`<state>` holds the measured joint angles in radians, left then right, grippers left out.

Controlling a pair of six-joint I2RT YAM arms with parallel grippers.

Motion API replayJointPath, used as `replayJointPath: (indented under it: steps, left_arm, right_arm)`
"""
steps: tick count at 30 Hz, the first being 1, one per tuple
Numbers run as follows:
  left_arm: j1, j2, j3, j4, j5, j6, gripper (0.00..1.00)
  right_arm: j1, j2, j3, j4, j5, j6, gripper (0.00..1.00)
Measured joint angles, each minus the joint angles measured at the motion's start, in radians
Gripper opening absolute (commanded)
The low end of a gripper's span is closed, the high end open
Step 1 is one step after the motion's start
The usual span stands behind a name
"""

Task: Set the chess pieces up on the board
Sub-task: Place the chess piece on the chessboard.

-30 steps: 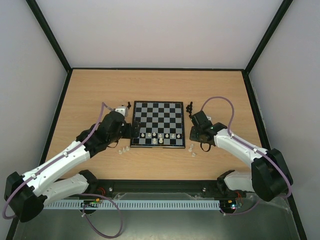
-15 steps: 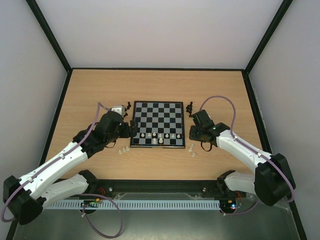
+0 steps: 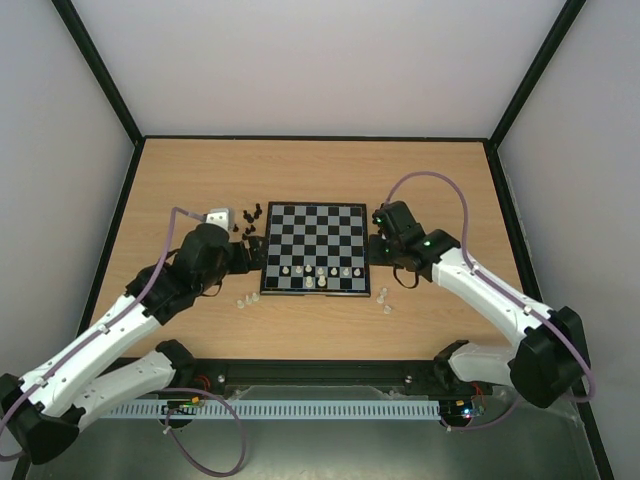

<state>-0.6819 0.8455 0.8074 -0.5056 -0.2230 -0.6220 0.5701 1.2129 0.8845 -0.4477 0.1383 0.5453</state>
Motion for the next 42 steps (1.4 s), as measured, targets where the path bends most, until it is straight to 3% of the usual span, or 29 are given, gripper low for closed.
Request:
replayJointPath:
  steps: [19, 42]
  left_arm:
    - [0.0, -0.219, 0.017, -0.05, -0.04, -0.049, 1.0]
    - [0.0, -0.406, 0.064, -0.093, -0.07, -0.063, 0.99]
  right_arm:
    - [0.336, 0.475, 0.496, -0.049, 0.002, -0.011, 0.06]
    - [0.455, 0.931, 0.852, -0.118, -0.014, -0.041, 0.06]
